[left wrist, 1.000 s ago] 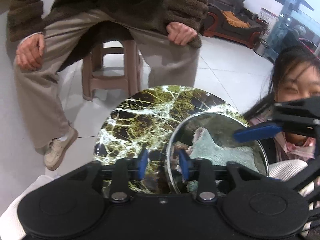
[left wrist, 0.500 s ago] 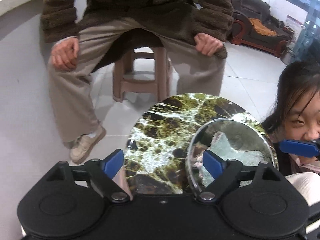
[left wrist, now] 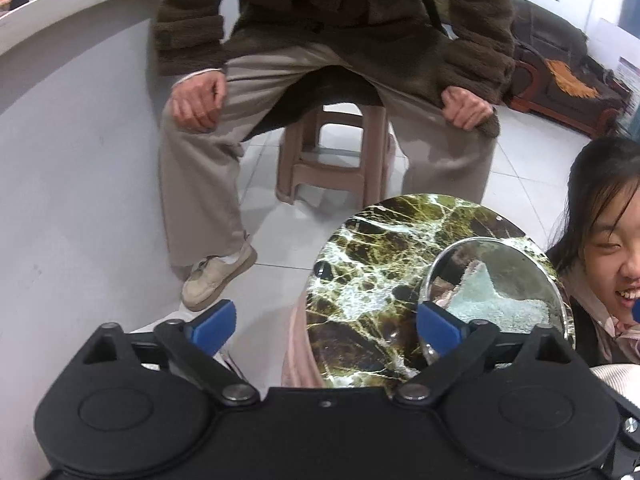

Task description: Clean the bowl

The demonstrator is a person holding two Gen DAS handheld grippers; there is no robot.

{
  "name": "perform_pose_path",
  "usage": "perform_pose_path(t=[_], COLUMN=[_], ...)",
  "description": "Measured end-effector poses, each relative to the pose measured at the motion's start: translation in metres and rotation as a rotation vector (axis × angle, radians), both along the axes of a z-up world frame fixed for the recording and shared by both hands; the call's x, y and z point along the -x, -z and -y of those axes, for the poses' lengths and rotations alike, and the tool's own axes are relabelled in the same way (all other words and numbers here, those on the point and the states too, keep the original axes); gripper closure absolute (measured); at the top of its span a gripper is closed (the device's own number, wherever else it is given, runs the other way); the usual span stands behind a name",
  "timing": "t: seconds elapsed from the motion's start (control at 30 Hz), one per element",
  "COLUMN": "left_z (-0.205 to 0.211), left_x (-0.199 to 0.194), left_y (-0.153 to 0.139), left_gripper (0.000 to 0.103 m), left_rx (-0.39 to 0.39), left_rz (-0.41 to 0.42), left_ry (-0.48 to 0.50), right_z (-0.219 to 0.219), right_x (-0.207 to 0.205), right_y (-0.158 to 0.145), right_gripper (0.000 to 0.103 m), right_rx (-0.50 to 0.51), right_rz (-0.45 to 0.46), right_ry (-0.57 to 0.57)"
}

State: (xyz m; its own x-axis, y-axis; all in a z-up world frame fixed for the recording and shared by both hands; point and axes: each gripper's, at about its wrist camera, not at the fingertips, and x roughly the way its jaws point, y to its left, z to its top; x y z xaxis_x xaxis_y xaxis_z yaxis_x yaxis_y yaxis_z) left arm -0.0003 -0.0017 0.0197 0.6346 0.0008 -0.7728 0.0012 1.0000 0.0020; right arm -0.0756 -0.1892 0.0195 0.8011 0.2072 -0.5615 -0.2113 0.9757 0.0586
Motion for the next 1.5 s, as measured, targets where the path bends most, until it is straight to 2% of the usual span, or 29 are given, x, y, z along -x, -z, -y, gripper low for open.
perform_pose_path(t=[0.17, 0.33, 0.47, 0.6, 0.7, 1.5], left_z=[0.004, 0.003, 0.006, 0.006, 0.007, 0.004], left_x=[0.008, 0.015, 0.018, 0.018, 0.02, 0.016], left_y=[-0.002, 0.0, 0.002, 0.005, 0.008, 0.017], left_gripper=[0.001, 0.001, 0.001, 0.001, 0.001, 0.001], left_rx=[-0.062, -0.045, -0.066, -0.053, -0.071, -0.016], left_rz=[0.0, -0.008, -0.02, -0.041, -0.042, -0.101], left_ry=[-0.026, -0.021, -0.044, -0.029, -0.011, 0.02], right_z=[0.0, -0.002, -0.002, -0.001, -0.002, -0.002], right_x=[0.007, 0.01, 0.013, 0.013, 0.014, 0.017], right_y=[0.001, 0.002, 0.003, 0.006, 0.011, 0.021], right_gripper=[0.0, 0.0, 0.0, 0.0, 0.0, 0.0], right_rx=[-0.014, 0.0, -0.001, -0.011, -0.019, -0.025], right_rz=[0.0, -0.007, -0.011, -0.028, -0.043, -0.092], right_ry=[0.029, 0.041, 0.046, 0.066, 0.068, 0.09])
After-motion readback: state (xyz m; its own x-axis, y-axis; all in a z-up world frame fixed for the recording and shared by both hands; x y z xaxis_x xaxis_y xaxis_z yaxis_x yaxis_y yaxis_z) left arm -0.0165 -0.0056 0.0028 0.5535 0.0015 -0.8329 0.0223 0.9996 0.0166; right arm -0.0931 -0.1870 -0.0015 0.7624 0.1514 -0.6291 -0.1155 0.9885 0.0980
